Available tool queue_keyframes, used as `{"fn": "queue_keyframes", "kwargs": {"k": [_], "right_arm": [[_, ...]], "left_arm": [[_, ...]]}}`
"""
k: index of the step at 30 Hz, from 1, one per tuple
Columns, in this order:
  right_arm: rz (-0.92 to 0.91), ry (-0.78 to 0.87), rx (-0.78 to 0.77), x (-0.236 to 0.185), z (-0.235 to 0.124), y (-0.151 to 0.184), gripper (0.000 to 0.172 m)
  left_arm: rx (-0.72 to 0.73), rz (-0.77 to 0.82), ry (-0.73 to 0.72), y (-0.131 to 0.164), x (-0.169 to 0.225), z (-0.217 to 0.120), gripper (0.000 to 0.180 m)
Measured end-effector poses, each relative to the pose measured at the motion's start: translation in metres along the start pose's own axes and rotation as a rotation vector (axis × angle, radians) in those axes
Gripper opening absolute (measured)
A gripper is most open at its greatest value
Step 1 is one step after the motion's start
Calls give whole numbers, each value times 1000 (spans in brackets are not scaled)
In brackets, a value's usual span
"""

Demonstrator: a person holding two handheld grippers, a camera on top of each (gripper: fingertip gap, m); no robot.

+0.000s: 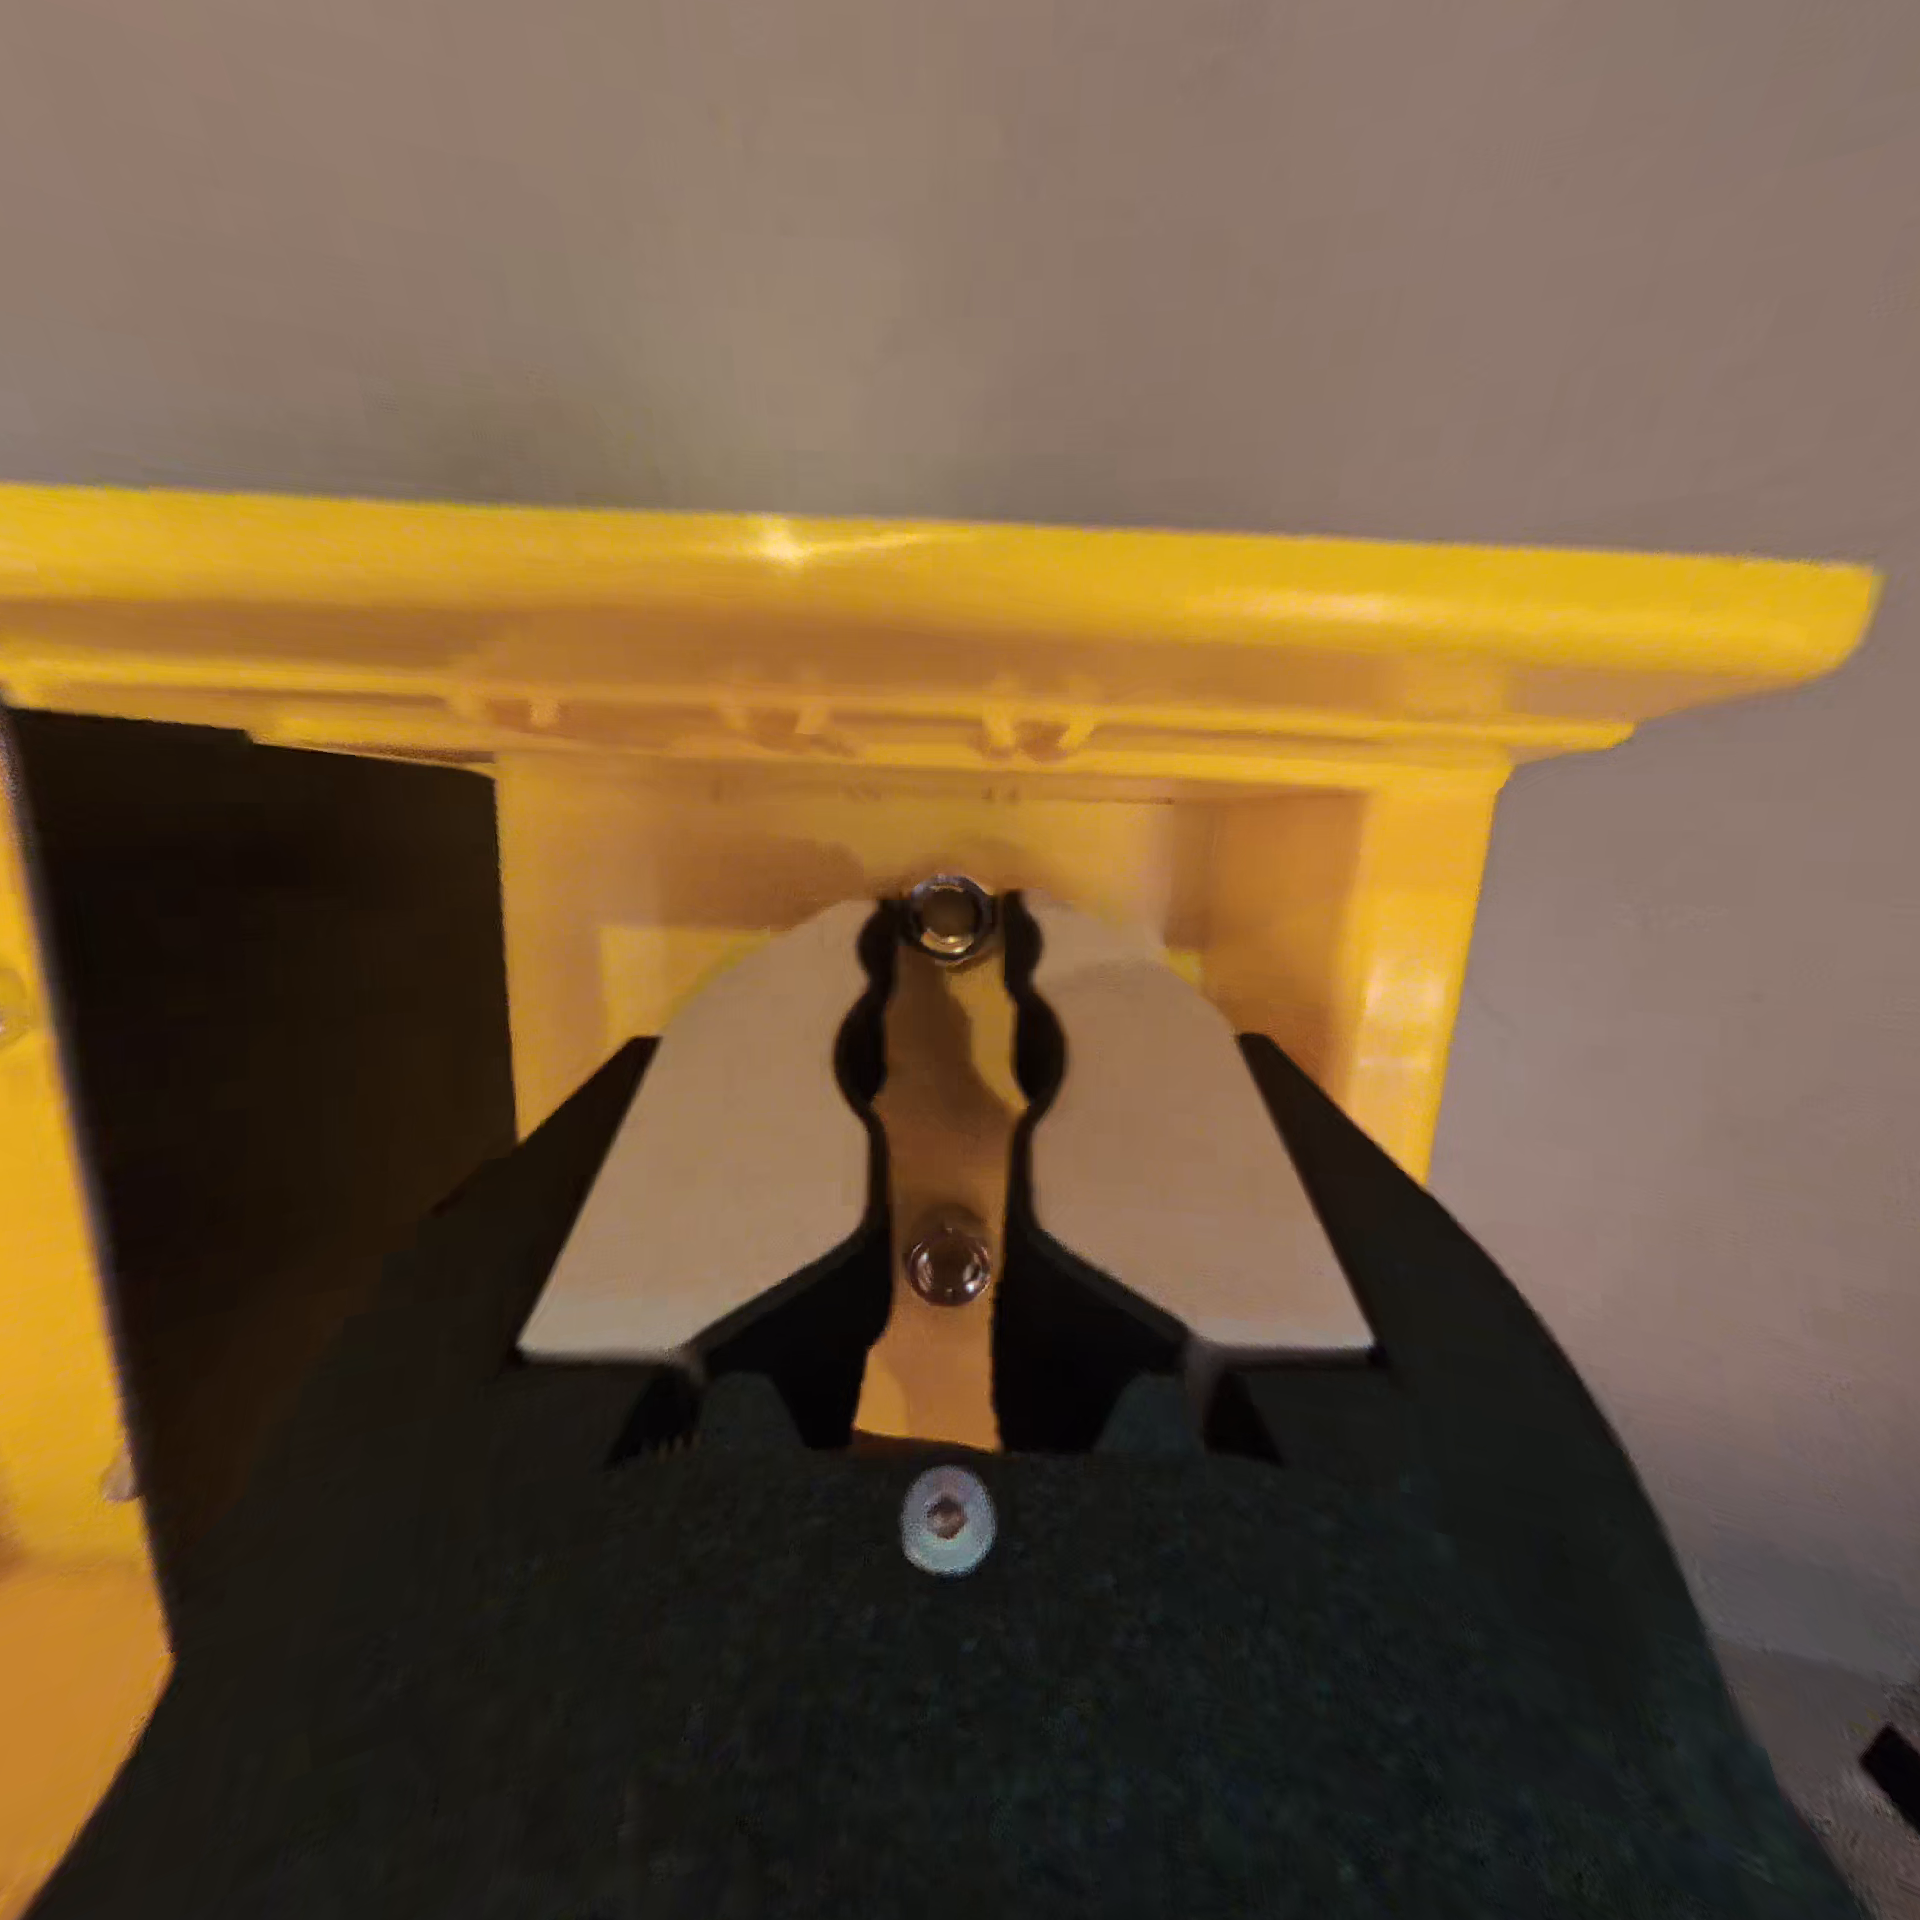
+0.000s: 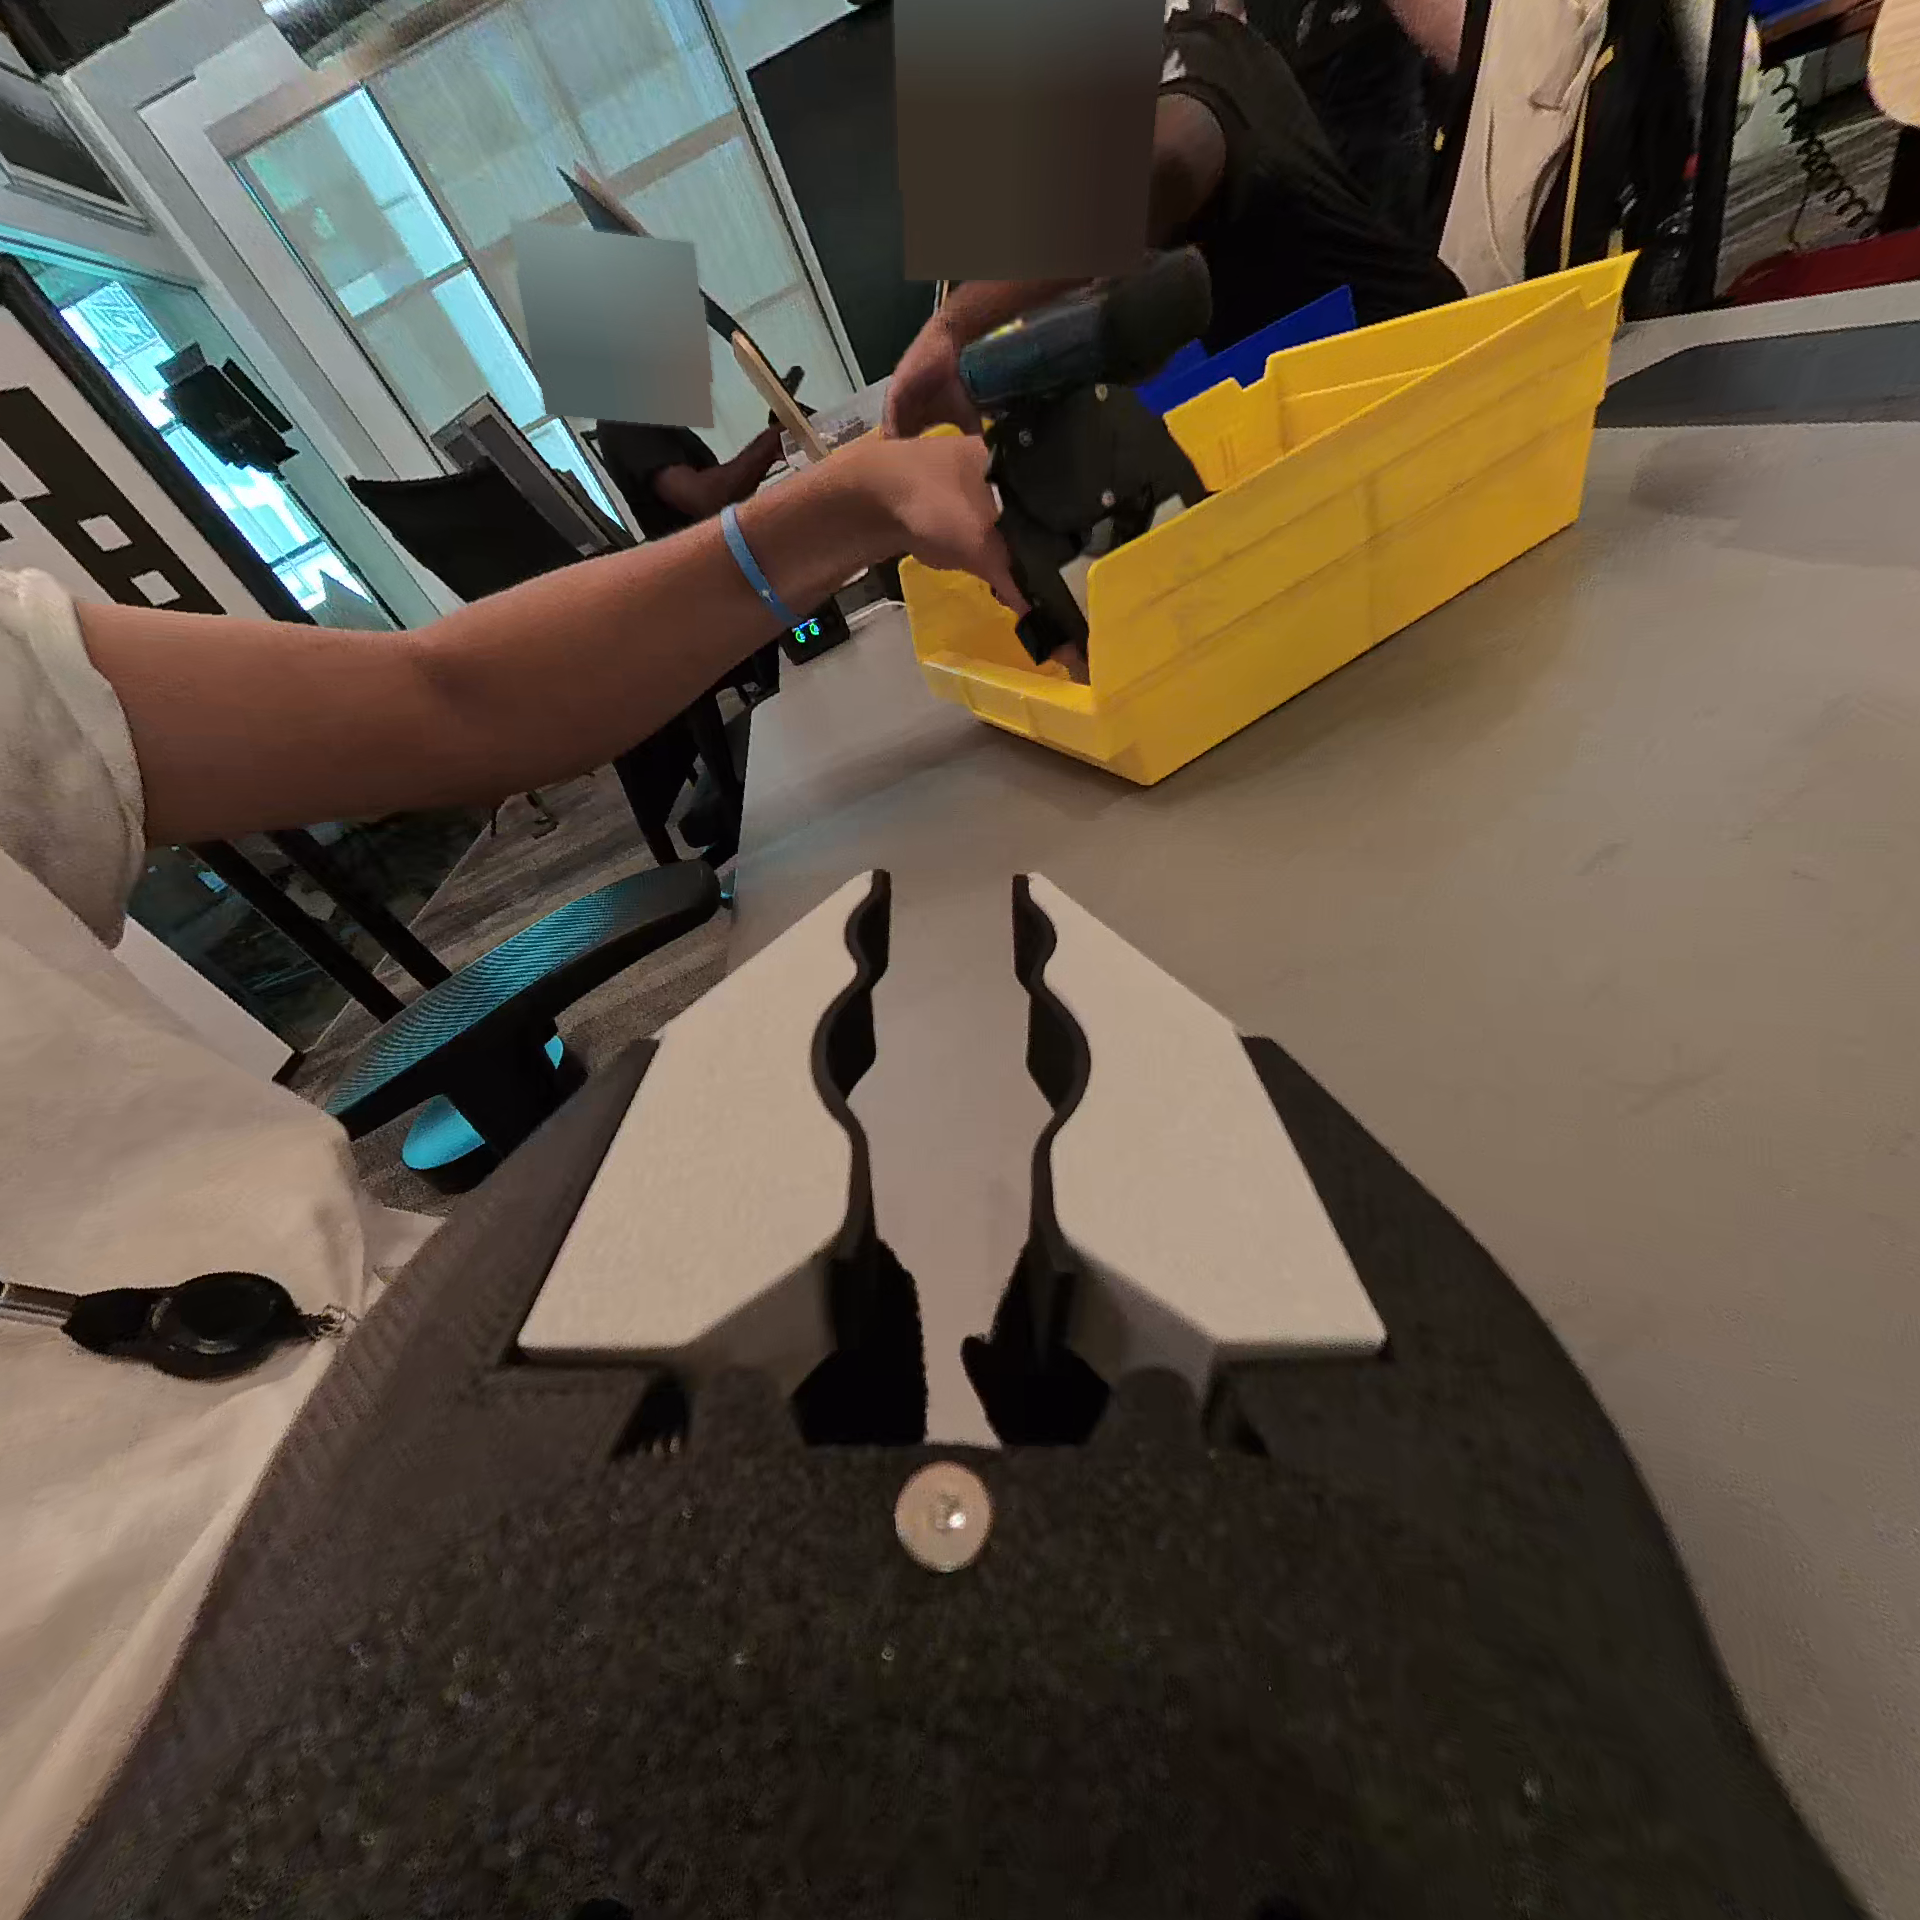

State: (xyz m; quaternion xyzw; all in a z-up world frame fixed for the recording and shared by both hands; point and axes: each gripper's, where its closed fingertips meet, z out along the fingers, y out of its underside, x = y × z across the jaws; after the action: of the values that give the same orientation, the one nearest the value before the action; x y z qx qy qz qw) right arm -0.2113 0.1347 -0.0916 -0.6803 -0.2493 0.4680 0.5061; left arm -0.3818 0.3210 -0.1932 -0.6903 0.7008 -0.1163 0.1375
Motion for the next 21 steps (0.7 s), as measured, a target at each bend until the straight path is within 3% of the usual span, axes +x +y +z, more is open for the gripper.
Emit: {"fn": "queue_keyframes", "kwargs": {"k": [5, 13, 21], "right_arm": [[2, 1, -5, 2, 0, 0, 23], [17, -26, -27, -4, 4, 6, 23], [28, -50, -40, -8, 6, 8, 23]], "left_arm": [[-17, 22, 8, 9, 0, 0, 17], [-52, 54, -40, 52, -10, -18, 17], [5, 40, -86, 44, -27, -48, 17]]}}
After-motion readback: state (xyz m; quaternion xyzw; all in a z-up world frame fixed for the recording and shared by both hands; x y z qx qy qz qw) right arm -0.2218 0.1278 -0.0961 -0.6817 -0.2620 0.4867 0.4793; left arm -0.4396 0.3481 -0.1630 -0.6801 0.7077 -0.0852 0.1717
